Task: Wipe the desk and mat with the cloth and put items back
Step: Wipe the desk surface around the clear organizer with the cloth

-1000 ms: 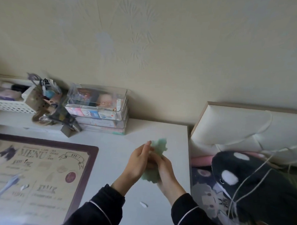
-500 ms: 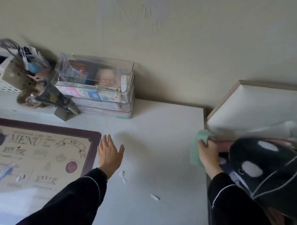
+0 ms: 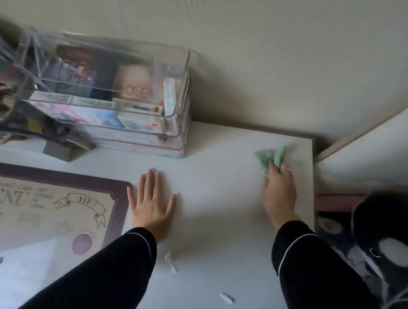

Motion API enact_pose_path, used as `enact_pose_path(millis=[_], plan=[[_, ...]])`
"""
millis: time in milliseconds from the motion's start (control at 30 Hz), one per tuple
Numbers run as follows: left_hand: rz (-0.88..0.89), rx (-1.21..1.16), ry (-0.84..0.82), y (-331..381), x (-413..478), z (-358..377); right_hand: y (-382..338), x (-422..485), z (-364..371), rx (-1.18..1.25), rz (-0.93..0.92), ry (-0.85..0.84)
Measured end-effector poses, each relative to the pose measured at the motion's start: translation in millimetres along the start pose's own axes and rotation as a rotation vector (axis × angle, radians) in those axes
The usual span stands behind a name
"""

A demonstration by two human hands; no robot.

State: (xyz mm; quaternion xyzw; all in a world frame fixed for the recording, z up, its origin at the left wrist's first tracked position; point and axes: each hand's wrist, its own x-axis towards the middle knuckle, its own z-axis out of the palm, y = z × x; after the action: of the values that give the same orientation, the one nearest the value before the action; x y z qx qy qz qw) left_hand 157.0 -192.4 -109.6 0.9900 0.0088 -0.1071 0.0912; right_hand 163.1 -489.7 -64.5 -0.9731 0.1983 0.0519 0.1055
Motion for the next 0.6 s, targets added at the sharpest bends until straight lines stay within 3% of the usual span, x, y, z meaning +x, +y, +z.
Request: enact_pose_path(millis=[67, 133, 167, 333, 367, 433, 533, 600], plan=[[0.019, 0.005, -0.017, -1, 0, 0, -15, -6, 8, -0.036, -0.232, -0.075], [0.027, 0.011, -0.021, -2, 0, 1, -3, -2, 5, -0.106, -0.392, 0.031], [0.022, 0.011, -0.022, -3, 0, 0, 9, 5, 0, -0.121, -0.376, 0.084], [0.030, 0.003, -0.038, -2, -1, -4, 66, 64, -25, -0.086, 0.291, 0.149], [0.030, 0.003, -0.038, -1, -1, -5, 61, 71, -26, -0.086, 0.342, 0.143], [0.029, -0.003, -0.037, 1, -3, -9, 37, 70, -21, -0.114, 0.184, 0.118], [0.024, -0.013, -0.047, 3, -3, -13, 7, 52, -7, -0.247, -0.280, -0.024], [0.027, -0.013, -0.057, 4, -4, -15, 18, 59, -13, -0.316, -0.340, 0.010]])
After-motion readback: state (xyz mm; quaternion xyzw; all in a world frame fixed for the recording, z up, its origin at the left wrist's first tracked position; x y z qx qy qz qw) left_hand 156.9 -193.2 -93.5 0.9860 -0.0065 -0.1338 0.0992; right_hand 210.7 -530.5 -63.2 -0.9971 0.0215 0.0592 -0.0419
